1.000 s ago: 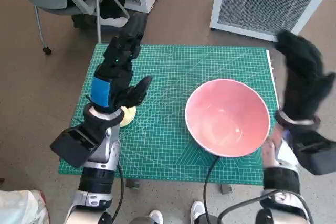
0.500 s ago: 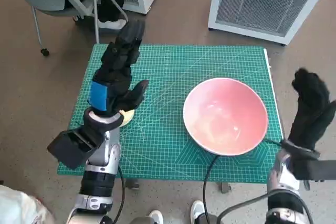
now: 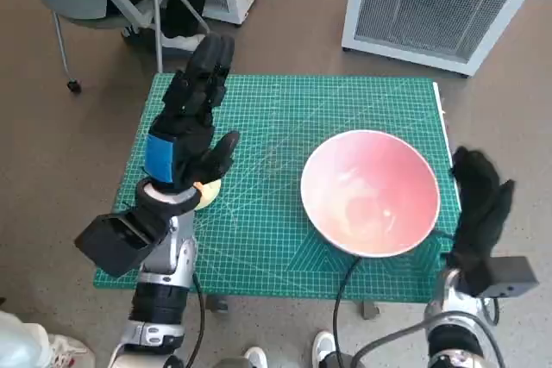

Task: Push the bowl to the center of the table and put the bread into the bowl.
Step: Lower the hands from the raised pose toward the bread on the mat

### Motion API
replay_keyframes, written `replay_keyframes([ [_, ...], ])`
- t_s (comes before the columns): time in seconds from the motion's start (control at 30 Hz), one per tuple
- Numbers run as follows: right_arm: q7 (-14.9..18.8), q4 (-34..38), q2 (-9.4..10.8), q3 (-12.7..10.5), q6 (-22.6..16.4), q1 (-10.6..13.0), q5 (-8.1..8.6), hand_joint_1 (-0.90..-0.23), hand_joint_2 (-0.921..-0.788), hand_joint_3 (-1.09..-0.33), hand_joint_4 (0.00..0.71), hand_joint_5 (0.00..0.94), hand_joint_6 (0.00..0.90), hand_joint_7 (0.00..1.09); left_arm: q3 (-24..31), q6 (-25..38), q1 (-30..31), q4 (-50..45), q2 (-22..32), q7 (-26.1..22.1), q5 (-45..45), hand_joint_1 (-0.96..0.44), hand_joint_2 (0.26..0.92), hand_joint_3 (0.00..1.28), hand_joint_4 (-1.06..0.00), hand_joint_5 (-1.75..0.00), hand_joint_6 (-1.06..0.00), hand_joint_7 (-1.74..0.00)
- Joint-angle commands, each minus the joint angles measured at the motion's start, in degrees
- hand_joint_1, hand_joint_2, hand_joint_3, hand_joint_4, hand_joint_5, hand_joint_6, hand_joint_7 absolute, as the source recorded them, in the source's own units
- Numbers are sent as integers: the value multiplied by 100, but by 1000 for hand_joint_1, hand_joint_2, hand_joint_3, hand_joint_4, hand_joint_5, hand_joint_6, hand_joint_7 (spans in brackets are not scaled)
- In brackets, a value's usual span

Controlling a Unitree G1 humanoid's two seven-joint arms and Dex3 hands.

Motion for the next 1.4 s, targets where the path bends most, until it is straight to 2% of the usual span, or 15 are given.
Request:
replay_keyframes([
  [0.03,70,248,145,-30,380,-130,71,-496,-921,-882,182,10,16,483,11,54,97,-102,55,8,49,-617,921,372,-143,0,-307,-5],
  [0.3,92,394,324,-106,807,-380,108,-489,-921,-876,189,11,30,490,36,66,115,-130,126,22,99,-624,921,374,-137,0,-303,-2],
  [0.43,154,448,413,-223,1024,-571,205,-493,-921,-876,193,11,35,490,56,94,162,-161,172,19,106,-632,921,375,-136,0,-301,-1],
  [0.8,79,478,628,-364,1189,-1059,319,-523,-921,-868,197,8,63,504,114,86,245,-240,283,89,187,-638,921,376,-136,-1,-301,-1],
  [1.03,-11,523,737,-372,1283,-1420,274,-539,-921,-851,199,6,78,517,156,4,279,-233,339,249,393,-657,921,386,-150,-6,-301,-1],
  [1.27,130,558,849,-473,1454,-1759,350,-513,-921,-853,185,1,73,527,197,-98,310,-192,393,330,511,-655,921,395,-158,-8,-300,0],
  [1.4,102,592,881,-494,1580,-1946,315,-493,-921,-864,169,0,62,529,199,-93,347,-216,420,346,513,-648,921,396,-159,-6,-299,0],
])
